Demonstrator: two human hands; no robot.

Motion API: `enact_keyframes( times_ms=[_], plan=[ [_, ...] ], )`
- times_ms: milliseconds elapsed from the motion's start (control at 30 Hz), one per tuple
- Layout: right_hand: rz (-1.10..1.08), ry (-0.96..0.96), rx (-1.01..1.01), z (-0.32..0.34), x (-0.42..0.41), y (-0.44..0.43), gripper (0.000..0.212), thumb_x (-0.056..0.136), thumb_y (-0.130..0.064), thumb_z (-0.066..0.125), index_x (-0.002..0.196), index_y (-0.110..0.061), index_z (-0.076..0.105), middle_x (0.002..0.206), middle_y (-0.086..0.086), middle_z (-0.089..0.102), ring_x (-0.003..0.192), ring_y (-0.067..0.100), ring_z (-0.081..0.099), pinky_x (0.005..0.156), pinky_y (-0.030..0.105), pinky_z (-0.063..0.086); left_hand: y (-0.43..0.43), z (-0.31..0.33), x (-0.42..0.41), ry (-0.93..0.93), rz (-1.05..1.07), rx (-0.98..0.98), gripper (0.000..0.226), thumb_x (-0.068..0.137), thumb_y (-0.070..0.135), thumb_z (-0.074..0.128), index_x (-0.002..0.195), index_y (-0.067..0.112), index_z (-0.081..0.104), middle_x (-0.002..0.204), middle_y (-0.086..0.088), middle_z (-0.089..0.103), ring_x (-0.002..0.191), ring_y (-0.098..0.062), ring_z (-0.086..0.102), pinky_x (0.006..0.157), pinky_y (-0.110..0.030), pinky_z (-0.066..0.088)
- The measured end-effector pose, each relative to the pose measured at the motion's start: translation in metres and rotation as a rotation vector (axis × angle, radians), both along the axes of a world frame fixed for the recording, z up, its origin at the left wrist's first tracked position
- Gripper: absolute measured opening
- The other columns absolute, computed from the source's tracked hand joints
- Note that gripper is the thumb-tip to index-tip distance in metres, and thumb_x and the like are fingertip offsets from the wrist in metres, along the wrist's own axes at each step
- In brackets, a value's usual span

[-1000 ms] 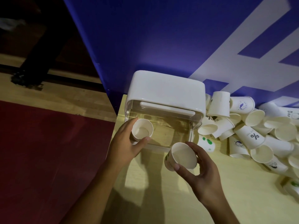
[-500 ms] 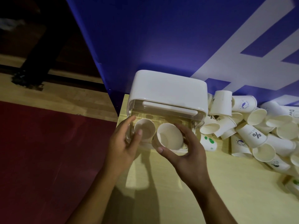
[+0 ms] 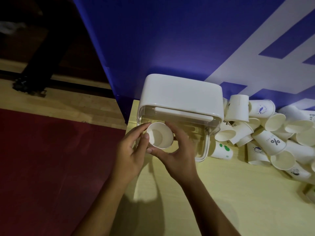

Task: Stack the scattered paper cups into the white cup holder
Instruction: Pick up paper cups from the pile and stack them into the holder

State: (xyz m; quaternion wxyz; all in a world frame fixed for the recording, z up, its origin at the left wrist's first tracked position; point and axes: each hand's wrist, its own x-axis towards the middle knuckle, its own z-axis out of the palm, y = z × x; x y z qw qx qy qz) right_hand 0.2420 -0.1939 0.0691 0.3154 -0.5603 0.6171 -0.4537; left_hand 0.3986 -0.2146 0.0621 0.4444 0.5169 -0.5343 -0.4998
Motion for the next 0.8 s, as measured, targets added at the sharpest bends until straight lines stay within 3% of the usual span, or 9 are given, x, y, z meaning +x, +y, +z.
enact_keyframes(
  times_ms=[100, 233, 333, 467, 633, 733, 800],
  plan=[
    [0.001, 0.013, 0.019, -0.010, 0.001, -0.002, 0.083, 0.067, -0.048, 0.094, 0.138, -0.019, 0.061, 0.131, -0.021, 0.062, 0.123, 0.001, 0.058, 0.098, 0.014, 0.044, -0.003, -0.003, 0.000, -0.015, 0.002, 0.000, 0.035, 0.106, 0.022, 0.055, 0.139, 0.016, 0.066, 0.133, 0.003, 0.070, 0.124, -0.009, 0.065, 0.088, -0.013, 0.053],
    [0.010, 0.046, 0.051, -0.024, 0.000, -0.005, 0.081, 0.069, -0.056, 0.090, 0.137, -0.025, 0.059, 0.133, -0.024, 0.058, 0.125, -0.003, 0.054, 0.101, 0.014, 0.042, -0.007, -0.011, -0.001, -0.076, -0.001, -0.018, 0.032, 0.106, 0.015, 0.055, 0.136, 0.015, 0.068, 0.130, 0.011, 0.069, 0.123, -0.002, 0.063, 0.087, -0.011, 0.052],
    [0.024, 0.075, 0.069, -0.032, 0.000, -0.007, 0.080, 0.070, -0.064, 0.084, 0.137, -0.034, 0.054, 0.130, -0.035, 0.052, 0.125, -0.012, 0.048, 0.101, 0.008, 0.037, -0.008, -0.019, -0.001, -0.068, -0.030, 0.008, 0.033, 0.107, 0.012, 0.055, 0.134, 0.026, 0.067, 0.127, 0.019, 0.068, 0.120, 0.000, 0.064, 0.082, -0.020, 0.059],
    [0.040, 0.151, 0.121, -0.044, -0.004, -0.011, 0.086, 0.070, -0.064, 0.085, 0.141, -0.023, 0.057, 0.133, -0.023, 0.054, 0.123, -0.019, 0.042, 0.101, 0.003, 0.031, -0.013, -0.038, 0.003, -0.157, -0.077, -0.022, 0.033, 0.107, 0.015, 0.056, 0.137, 0.025, 0.067, 0.131, 0.018, 0.067, 0.122, -0.010, 0.066, 0.090, -0.041, 0.062],
    [0.054, 0.177, 0.166, -0.050, -0.004, -0.014, 0.090, 0.069, -0.063, 0.087, 0.144, -0.023, 0.055, 0.138, -0.019, 0.055, 0.123, -0.019, 0.040, 0.103, 0.004, 0.028, -0.015, -0.043, 0.004, -0.270, -0.063, -0.025, 0.034, 0.106, 0.016, 0.058, 0.138, 0.017, 0.066, 0.131, 0.012, 0.069, 0.121, 0.000, 0.063, 0.096, -0.016, 0.051],
    [0.056, 0.184, 0.196, -0.047, -0.004, -0.015, 0.096, 0.068, -0.060, 0.088, 0.149, -0.024, 0.051, 0.145, -0.010, 0.056, 0.126, -0.010, 0.039, 0.105, 0.011, 0.030, -0.014, -0.043, 0.002, -0.278, -0.045, 0.019, 0.034, 0.105, 0.019, 0.059, 0.139, 0.020, 0.066, 0.131, 0.014, 0.068, 0.119, 0.007, 0.061, 0.094, -0.010, 0.049],
    [0.077, 0.185, 0.206, -0.042, -0.007, -0.010, 0.103, 0.069, -0.063, 0.085, 0.154, -0.024, 0.044, 0.149, -0.012, 0.052, 0.128, -0.016, 0.032, 0.107, 0.010, 0.026, -0.012, -0.039, 0.001, -0.300, -0.026, 0.040, 0.036, 0.105, 0.021, 0.060, 0.140, 0.023, 0.065, 0.133, 0.015, 0.066, 0.118, 0.016, 0.057, 0.093, -0.005, 0.046]
  ],
)
